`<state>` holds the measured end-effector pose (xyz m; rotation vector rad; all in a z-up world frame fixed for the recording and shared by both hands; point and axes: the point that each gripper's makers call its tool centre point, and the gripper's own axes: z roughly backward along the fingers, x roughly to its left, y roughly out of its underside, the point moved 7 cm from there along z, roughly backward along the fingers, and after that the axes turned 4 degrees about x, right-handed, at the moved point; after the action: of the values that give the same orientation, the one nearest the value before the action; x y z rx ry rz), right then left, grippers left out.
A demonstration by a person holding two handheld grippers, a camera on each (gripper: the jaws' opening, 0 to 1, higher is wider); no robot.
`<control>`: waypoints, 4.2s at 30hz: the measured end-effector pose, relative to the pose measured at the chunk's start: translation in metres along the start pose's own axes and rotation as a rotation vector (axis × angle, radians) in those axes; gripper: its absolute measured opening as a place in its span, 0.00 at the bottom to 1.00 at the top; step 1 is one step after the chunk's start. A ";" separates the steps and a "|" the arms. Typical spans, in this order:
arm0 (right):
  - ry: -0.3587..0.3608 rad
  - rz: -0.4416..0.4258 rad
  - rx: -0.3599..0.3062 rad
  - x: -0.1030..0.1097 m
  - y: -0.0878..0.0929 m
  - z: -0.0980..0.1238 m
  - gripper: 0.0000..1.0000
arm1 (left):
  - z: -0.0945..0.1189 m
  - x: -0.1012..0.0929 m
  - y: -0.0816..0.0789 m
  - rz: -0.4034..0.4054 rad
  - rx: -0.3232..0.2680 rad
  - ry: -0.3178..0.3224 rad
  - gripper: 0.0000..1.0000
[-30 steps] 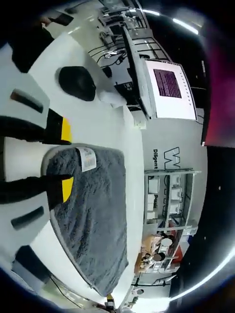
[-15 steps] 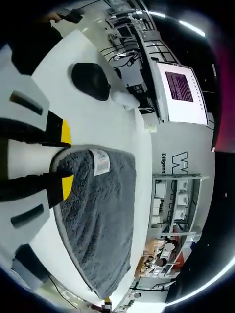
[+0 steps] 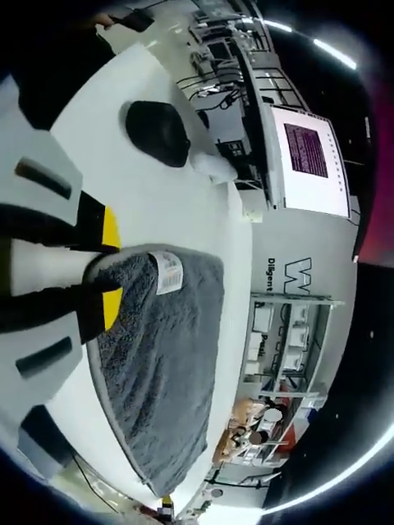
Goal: Open the folded towel by lifting each exposed corner and separating the folded layers until the towel lies flat within the target outline without major curled edges
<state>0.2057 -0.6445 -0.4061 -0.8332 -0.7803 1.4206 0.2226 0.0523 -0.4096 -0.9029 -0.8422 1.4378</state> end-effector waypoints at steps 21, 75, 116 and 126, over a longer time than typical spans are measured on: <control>0.062 -0.007 -0.011 -0.013 -0.004 0.013 0.30 | -0.001 -0.003 -0.001 -0.043 -0.028 0.000 0.07; 0.076 0.063 0.047 -0.013 -0.008 -0.001 0.00 | 0.005 0.001 -0.008 -0.075 -0.009 -0.014 0.02; 0.158 0.184 0.164 -0.011 0.000 0.007 0.00 | 0.010 0.001 -0.006 -0.160 0.067 -0.051 0.02; 0.161 0.212 0.186 -0.011 -0.001 0.007 0.00 | 0.012 0.001 -0.006 -0.171 0.078 -0.049 0.03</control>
<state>0.2002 -0.6555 -0.4014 -0.8926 -0.4394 1.5640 0.2145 0.0532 -0.3994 -0.7217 -0.8724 1.3390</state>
